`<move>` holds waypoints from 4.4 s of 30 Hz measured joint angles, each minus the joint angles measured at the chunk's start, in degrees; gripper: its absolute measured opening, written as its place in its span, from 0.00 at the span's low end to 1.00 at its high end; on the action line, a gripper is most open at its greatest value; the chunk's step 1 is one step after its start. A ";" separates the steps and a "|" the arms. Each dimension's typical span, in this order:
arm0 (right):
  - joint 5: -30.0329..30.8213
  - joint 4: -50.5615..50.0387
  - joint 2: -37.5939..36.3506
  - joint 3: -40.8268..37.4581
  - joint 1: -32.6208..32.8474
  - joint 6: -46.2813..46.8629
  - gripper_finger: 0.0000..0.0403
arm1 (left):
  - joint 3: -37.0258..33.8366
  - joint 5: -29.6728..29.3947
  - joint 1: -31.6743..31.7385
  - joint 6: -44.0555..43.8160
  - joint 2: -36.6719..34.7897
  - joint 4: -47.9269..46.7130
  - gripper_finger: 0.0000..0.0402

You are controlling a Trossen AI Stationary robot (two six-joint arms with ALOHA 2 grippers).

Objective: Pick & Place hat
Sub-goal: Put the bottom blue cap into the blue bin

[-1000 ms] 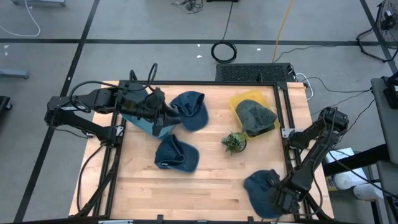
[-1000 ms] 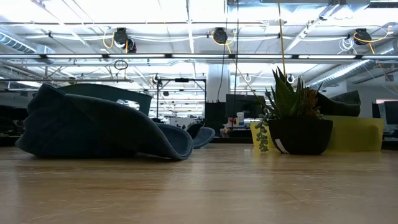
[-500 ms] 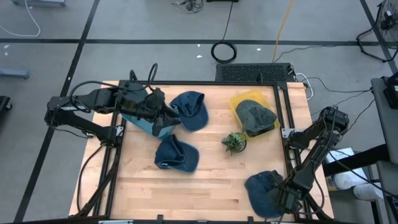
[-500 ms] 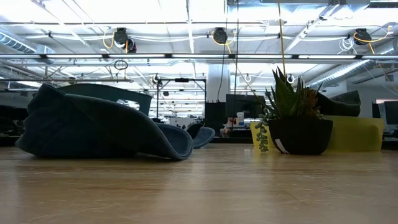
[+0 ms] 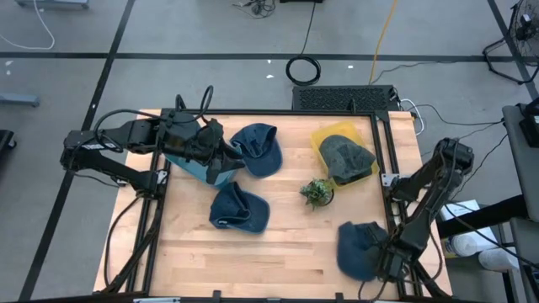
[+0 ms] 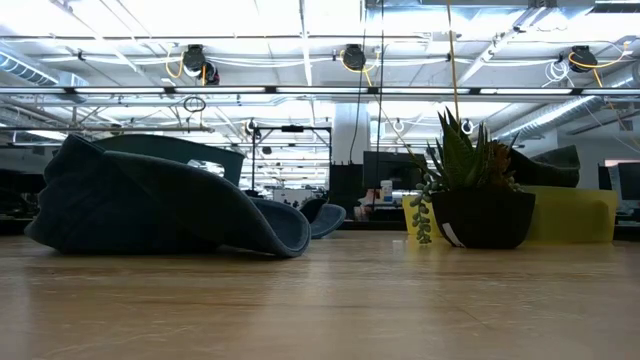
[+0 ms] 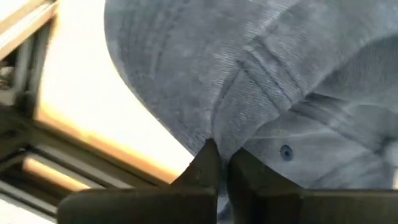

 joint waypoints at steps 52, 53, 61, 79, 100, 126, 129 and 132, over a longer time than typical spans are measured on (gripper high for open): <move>53.40 -15.88 -10.05 26.58 -21.68 3.56 0.00 | 0.00 -3.52 0.00 -4.46 0.00 0.97 0.42; 54.02 -14.84 -10.05 26.58 -22.20 3.04 0.00 | 0.00 -3.52 0.00 -4.37 0.00 0.98 0.42; 58.18 -3.37 -10.05 26.58 -27.09 -7.82 0.00 | 0.00 -3.59 0.00 -2.37 0.00 4.08 0.42; 49.19 32.13 -10.08 26.58 -40.71 -43.77 0.00 | 0.00 -3.58 0.00 3.10 0.00 22.30 0.42; 45.69 44.26 -10.08 26.70 -48.21 -45.62 0.00 | 0.00 -9.11 0.00 6.43 0.02 30.23 0.66; 41.27 39.53 5.54 53.48 -55.51 -37.63 0.00 | 0.00 -20.89 0.00 38.10 0.02 36.49 0.73; 39.03 39.77 5.66 53.51 -56.20 -36.20 0.00 | 0.00 -21.55 0.00 40.96 0.02 38.09 0.73; 38.12 40.85 5.97 53.68 -56.98 -34.46 0.00 | 0.00 -21.55 0.00 41.73 0.02 38.09 0.73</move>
